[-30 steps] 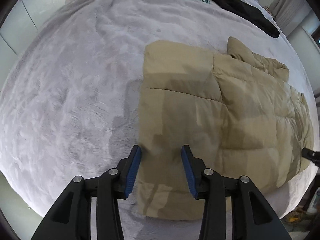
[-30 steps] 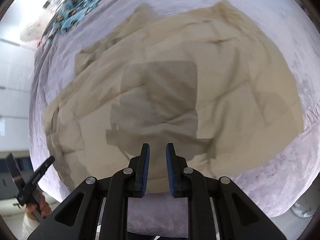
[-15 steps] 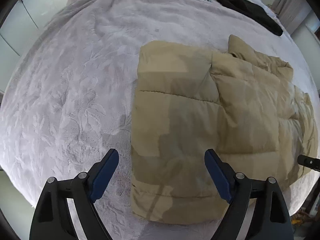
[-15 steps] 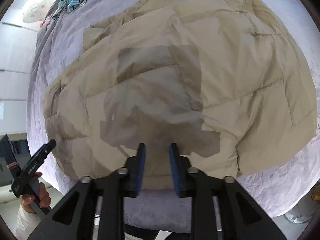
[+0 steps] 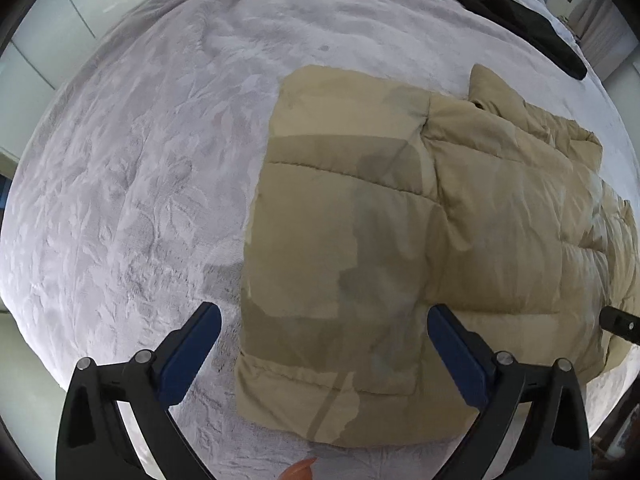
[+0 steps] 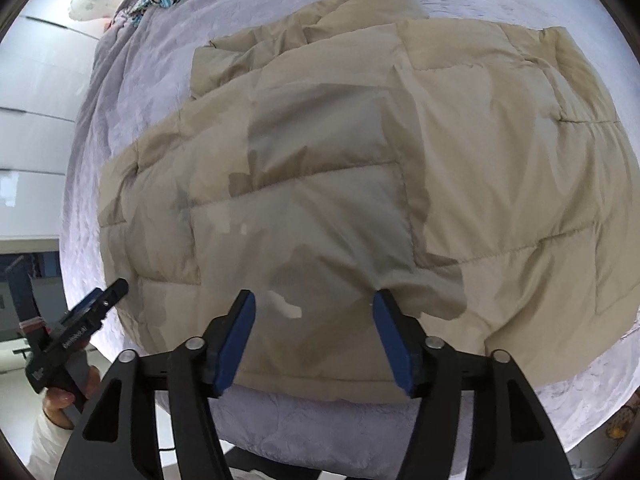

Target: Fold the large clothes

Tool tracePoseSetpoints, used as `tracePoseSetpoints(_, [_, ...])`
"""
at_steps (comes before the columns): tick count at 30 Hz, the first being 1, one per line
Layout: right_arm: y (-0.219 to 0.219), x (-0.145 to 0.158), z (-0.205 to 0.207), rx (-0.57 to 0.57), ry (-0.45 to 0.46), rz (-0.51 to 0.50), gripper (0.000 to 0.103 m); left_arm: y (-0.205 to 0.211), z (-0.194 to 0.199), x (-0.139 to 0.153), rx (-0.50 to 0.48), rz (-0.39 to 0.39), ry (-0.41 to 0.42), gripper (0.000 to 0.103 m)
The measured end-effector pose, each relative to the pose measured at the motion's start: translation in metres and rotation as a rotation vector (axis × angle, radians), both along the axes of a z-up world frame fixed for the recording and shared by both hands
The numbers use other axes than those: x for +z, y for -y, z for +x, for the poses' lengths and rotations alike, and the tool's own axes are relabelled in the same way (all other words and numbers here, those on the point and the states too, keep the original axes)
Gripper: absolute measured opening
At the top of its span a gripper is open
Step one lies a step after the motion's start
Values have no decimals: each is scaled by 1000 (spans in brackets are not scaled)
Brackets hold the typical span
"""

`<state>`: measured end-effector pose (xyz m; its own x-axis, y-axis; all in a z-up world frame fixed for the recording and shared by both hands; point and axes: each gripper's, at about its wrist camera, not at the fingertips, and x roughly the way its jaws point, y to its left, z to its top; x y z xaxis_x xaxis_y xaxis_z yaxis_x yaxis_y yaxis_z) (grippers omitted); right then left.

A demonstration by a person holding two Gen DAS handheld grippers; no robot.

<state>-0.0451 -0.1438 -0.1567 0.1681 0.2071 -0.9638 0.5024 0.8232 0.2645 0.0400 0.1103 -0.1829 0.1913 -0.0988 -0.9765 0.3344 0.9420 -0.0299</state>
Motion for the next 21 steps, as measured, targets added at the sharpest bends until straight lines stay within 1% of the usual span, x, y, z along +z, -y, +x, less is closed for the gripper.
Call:
tracePoseSetpoints(1, [0, 0, 1, -6, 10, 2, 76, 0, 0, 0, -5, 0, -1, 103])
tracePoseSetpoints(2, [1, 1, 2, -10, 21, 2, 86, 1, 1, 0, -12, 0, -2, 103])
tracePoseSetpoints(7, [1, 6, 7, -37, 95, -10, 88, 3, 6, -2, -30, 11, 5, 103])
tracePoseSetpoints(9, [3, 5, 10, -54, 105, -4, 88, 3, 9, -3, -33, 13, 3, 103])
tracePoseSetpoints(12, [7, 0, 15, -78, 94, 17, 88, 2, 11, -4, -39, 13, 4, 103])
tracePoseSetpoints(15, [6, -4, 22, -69, 70, 26, 89, 1, 15, -6, -47, 17, 2, 103])
tracePoseSetpoints(18, [5, -7, 26, -69, 82, 36, 89, 2, 19, -10, -47, 27, -5, 103])
tracePoseSetpoints(21, [6, -14, 29, -90, 68, 40, 89, -2, 29, -8, -76, 19, 15, 103])
